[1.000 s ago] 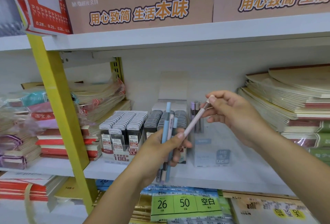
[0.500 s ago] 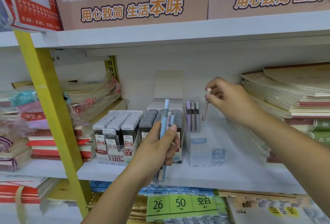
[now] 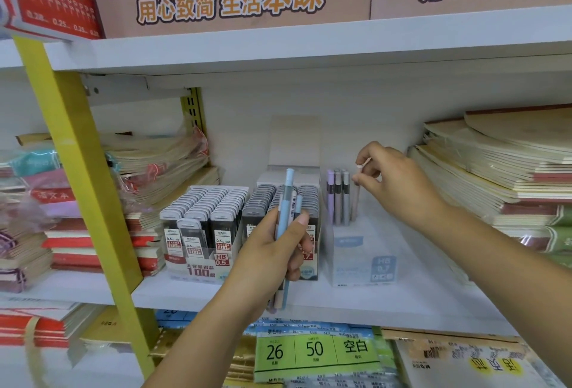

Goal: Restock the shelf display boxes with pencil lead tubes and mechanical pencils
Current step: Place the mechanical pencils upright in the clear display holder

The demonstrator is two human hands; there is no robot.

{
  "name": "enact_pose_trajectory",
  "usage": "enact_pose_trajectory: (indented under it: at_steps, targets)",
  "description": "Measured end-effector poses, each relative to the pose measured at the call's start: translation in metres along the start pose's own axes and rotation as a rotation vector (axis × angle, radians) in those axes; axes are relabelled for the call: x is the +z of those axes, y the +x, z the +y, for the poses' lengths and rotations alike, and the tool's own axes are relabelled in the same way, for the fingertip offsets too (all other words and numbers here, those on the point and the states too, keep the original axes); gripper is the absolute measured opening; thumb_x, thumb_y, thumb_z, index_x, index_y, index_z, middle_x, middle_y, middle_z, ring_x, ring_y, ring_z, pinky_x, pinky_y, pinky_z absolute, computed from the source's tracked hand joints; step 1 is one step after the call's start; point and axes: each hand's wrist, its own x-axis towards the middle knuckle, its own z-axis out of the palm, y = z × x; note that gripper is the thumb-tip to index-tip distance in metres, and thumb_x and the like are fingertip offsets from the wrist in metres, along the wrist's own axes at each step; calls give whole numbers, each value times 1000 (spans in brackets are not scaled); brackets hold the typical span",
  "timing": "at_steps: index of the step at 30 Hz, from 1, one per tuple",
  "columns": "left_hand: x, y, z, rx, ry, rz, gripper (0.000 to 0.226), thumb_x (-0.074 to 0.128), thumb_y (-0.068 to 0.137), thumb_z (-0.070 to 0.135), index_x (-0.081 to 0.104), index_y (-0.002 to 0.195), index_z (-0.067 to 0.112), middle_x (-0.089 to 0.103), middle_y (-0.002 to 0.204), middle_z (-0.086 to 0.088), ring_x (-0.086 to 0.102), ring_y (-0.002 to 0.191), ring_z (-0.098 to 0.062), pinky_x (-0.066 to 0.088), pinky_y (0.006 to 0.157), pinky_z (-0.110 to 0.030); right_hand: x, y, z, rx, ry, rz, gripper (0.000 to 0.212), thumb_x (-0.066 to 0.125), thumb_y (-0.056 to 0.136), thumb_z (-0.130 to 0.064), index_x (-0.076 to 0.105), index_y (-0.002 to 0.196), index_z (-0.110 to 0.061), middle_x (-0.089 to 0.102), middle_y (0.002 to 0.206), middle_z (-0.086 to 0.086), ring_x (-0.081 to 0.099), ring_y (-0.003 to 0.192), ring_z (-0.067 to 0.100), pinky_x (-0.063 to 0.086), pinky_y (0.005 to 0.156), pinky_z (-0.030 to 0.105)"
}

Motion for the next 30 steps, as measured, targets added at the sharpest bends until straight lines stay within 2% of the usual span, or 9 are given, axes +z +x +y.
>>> enact_pose_trajectory:
  at_steps: [4, 9, 12, 14, 18, 21, 24, 27, 30]
  targets:
    - [-1, 0, 0, 7, 27, 17, 14, 61, 98, 37, 67, 97, 24, 66, 74, 1, 48, 53, -12, 46, 51, -22, 6, -1, -1, -4, -92, -7, 14, 71, 86, -20, 62, 95, -16, 65, 89, 2, 44, 91, 15, 31, 67, 29]
    - [2, -3, 7, -34, -72, -45, 43, 67, 80, 43, 67, 113, 15, 69, 77, 2, 51, 55, -11, 46, 53, -24, 1, 1, -11, 66, -209, -102, 13, 65, 90, -26, 69, 101, -19, 62, 103, 5, 43, 104, 24, 30, 74, 30]
    - [2, -4, 8, -68, -155, -113, 34, 65, 88, 30, 67, 118, 14, 67, 79, 1, 49, 58, -10, 44, 54, -22, -10, -7, -27, 30, -218, 9, 15, 60, 93, -24, 70, 102, -18, 60, 102, 4, 45, 104, 24, 32, 82, 27]
    - [3, -4, 9, -72, -179, -156, 26, 62, 94, 22, 67, 118, 14, 67, 82, 0, 51, 61, -9, 45, 56, -21, -19, -21, -49, 17, 24, 37, 14, 59, 93, -29, 70, 96, -23, 62, 92, -8, 50, 94, 14, 32, 76, 17]
    - [11, -4, 11, -68, -164, -198, 11, 58, 99, 11, 68, 103, 14, 71, 86, -4, 55, 63, -8, 48, 58, -21, -25, -38, -86, 217, 661, -335, 15, 67, 88, -34, 69, 103, -35, 71, 90, -19, 63, 83, -7, 42, 70, 1]
    - [12, -5, 11, -97, -152, -203, 19, 61, 95, 17, 69, 111, 11, 76, 98, -9, 66, 73, -12, 55, 66, -24, -27, -39, -85, 321, 817, -206, 15, 68, 87, -14, 72, 99, -22, 74, 84, -3, 67, 75, 1, 50, 71, 12]
    - [7, -7, 11, -162, -174, -193, 30, 60, 94, 23, 65, 120, 9, 76, 107, -15, 73, 80, -19, 60, 67, -30, -35, -34, -74, 398, 975, -58, 14, 63, 90, -8, 69, 102, -11, 75, 79, 2, 68, 67, 10, 53, 61, 21]
    - [3, -9, 8, -174, -60, -134, 25, 57, 98, 30, 62, 120, 18, 78, 99, -10, 67, 63, -15, 56, 56, -27, -47, -26, -62, 388, 1036, 121, 11, 60, 93, -9, 65, 97, -18, 75, 78, 6, 70, 61, 18, 53, 50, 21]
    - [1, -8, 3, -141, 46, -76, 32, 57, 95, 41, 63, 118, 19, 69, 74, 1, 47, 48, -10, 43, 48, -23, -56, -16, -41, 295, 904, 243, 13, 58, 95, -15, 61, 94, -27, 74, 80, 5, 71, 62, 21, 52, 49, 24]
